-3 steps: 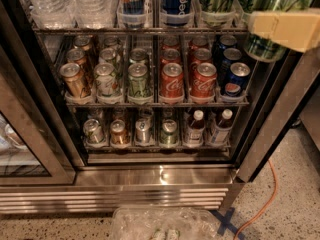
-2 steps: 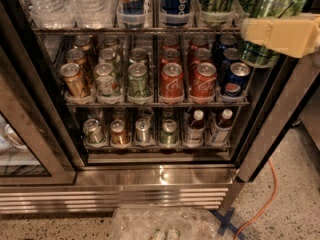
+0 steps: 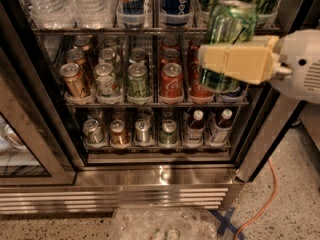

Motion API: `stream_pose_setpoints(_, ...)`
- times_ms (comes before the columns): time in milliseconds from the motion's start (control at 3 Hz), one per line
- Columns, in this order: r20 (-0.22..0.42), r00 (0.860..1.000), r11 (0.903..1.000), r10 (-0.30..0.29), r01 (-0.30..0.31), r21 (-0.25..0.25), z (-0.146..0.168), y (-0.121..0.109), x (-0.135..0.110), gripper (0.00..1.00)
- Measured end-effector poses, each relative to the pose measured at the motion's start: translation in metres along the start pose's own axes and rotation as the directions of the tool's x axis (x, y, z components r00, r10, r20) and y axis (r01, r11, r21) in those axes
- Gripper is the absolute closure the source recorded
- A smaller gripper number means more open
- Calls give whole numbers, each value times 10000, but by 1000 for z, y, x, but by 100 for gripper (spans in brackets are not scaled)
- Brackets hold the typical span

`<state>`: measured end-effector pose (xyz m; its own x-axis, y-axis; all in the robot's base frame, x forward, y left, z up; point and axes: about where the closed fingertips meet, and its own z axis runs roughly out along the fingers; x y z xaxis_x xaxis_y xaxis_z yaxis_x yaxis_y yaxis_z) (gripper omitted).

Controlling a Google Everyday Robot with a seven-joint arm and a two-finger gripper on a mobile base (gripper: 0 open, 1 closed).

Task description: Pick green can from top shelf of fridge

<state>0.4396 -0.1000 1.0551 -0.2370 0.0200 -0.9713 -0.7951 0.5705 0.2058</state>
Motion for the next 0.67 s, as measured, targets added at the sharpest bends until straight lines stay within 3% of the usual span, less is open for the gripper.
stream_pose_setpoints(333,-677,9976,9918,136,-221,-1259,18,50,30,100)
stream_pose_setpoints(667,-1210,9916,9785,466,-697,-1942,20,81,53,100)
